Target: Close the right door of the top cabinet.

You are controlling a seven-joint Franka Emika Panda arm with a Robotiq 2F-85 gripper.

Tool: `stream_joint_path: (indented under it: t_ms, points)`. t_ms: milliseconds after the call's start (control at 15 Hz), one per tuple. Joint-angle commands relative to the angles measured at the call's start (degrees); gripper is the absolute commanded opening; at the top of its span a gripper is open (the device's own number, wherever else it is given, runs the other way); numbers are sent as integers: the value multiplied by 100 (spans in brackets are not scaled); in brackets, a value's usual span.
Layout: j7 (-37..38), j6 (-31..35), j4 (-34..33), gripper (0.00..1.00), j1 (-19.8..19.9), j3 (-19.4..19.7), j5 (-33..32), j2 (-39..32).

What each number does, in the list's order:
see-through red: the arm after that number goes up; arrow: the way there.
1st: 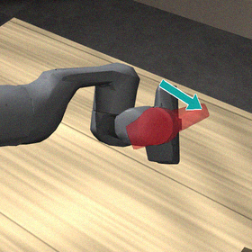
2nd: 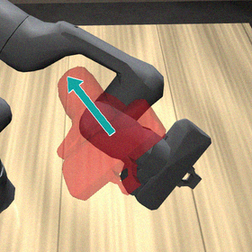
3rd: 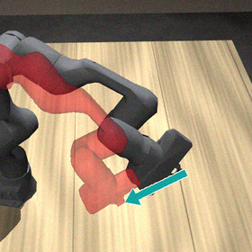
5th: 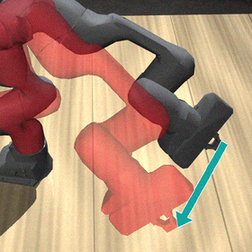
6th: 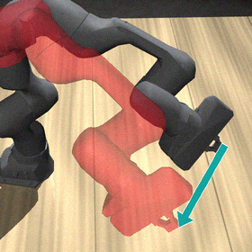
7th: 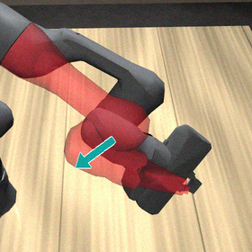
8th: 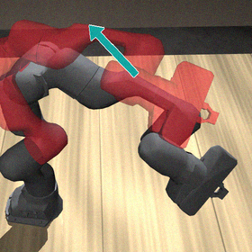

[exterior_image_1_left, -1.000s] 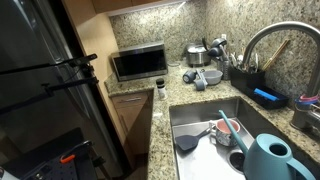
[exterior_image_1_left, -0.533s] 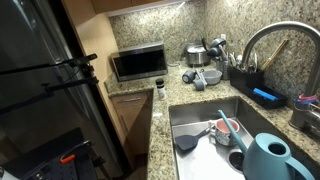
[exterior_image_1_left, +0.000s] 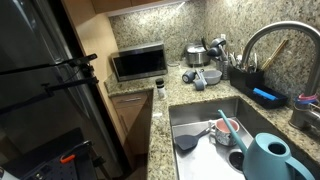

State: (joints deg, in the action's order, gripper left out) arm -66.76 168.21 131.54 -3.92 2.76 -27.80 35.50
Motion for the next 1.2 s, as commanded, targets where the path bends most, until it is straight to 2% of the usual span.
stream_joint_path:
  t_ms: [0,467,600,800,1133]
  points:
    - [258,160,-146,100,250,-79,21,-130]
    - [1001,583,-176,100,778,-114,-36,-201]
    - [1081,746,-20,100,780,-105,-65,-123]
    - [900,689,469,100,384,-50,-47,228]
    - [559,446,1512,100,-693,182,55,1010]
